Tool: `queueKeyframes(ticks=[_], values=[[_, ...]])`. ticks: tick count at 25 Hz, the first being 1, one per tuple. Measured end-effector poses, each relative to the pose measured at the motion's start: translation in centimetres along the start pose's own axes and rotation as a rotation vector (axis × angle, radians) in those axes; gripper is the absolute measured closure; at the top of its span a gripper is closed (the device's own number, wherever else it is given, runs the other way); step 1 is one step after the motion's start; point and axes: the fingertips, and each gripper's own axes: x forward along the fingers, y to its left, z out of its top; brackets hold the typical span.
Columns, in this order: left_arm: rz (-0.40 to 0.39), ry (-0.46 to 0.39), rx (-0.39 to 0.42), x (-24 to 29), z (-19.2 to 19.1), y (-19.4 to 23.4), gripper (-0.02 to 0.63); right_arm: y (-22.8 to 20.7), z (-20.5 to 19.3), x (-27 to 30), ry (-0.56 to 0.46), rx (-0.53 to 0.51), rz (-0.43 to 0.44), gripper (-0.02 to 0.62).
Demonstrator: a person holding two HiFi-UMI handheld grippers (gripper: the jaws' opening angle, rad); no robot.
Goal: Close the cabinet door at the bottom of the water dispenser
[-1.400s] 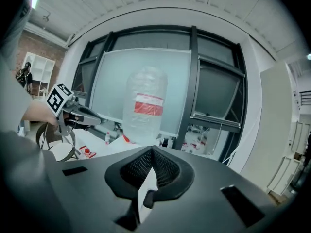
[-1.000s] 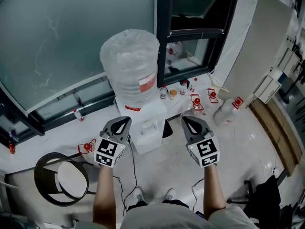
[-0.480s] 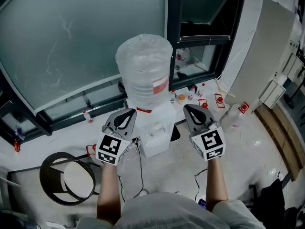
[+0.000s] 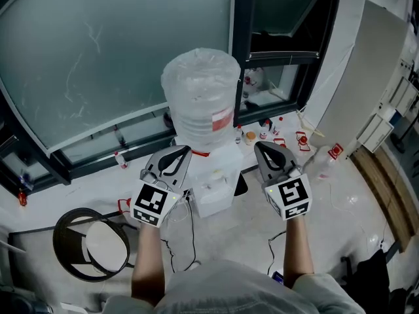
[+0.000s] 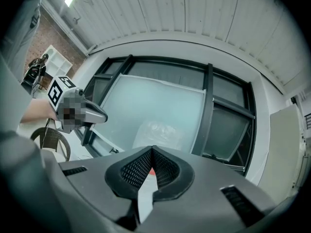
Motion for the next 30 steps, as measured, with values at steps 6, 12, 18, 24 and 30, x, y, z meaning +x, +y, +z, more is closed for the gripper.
queueKeyframes(ticks=[6,12,18,24,30], values=[[-0.009,0.006,0.013,0.6,0.0,-0.2,0.584,-0.4,-0.3,0.3,0.016,-0.022,-0.006,0.569],[-0.016,0.012,0.016,1.2,-0.2,-0.6,0.584,-0.7,-0.5,0.5,0.010,-0.005,-0.003,0.570],[-0.020,0.014,0.009,1.4,-0.4,-0.8,0.584,-0.7,-0.6,0.6,0.005,-0.001,0.001,0.570],[-0.014,0.017,0.005,1.5,-0.4,-0.7,0.584,-1.0,-1.2,0.8,0.012,0.000,-0.002,0.570],[-0.014,0.021,0.003,1.8,-0.7,-0.7,0.584,-1.1,-1.4,0.9,0.011,-0.006,0.004,0.569]])
